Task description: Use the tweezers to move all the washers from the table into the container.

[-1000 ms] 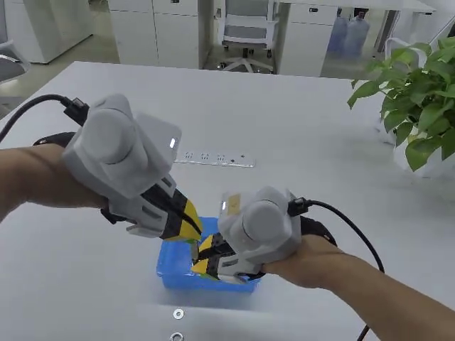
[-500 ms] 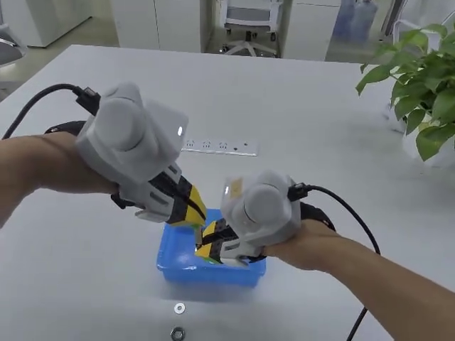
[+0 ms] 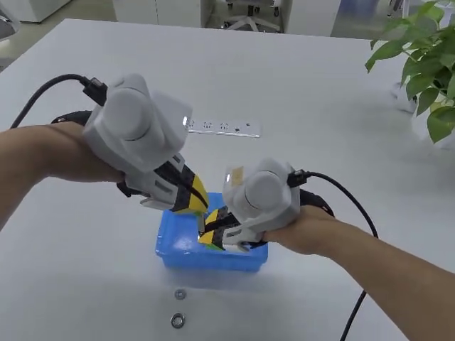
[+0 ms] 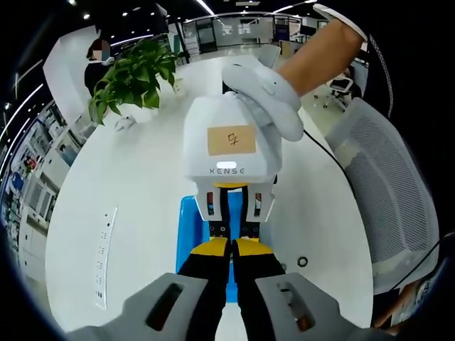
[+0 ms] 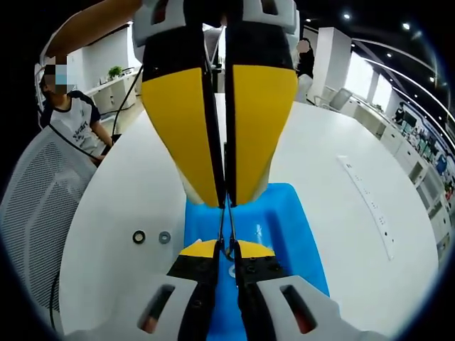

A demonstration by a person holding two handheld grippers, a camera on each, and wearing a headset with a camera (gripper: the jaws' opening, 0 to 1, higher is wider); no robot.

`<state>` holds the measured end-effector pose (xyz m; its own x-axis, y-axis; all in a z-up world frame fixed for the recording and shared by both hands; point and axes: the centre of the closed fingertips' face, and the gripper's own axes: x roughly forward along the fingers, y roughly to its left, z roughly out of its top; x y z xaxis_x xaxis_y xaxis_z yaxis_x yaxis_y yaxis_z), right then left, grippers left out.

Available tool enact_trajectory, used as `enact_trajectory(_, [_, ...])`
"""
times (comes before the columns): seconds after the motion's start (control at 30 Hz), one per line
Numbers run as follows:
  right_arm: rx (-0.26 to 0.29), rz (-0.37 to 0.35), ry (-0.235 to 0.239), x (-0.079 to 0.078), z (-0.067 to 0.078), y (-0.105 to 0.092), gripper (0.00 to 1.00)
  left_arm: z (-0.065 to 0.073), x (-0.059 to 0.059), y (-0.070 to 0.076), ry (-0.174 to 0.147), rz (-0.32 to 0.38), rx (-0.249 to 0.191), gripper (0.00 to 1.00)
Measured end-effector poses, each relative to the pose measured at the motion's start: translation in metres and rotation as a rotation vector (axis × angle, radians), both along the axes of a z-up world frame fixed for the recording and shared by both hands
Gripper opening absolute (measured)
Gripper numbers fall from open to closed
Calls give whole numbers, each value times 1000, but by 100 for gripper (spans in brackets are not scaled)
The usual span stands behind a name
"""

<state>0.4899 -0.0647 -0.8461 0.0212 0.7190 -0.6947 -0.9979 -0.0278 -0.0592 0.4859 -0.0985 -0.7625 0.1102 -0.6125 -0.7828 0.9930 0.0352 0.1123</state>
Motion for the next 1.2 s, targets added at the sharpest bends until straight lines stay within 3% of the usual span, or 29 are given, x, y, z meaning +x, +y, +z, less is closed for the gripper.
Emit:
enact_trajectory(0.53, [-31,18,23,1,-15,1,10,-15,4,5,17,14,-3,5])
enact_trajectory(1.2, [-48,24,27,1,-20,1,11,-19,4,6,19,16,-5,5])
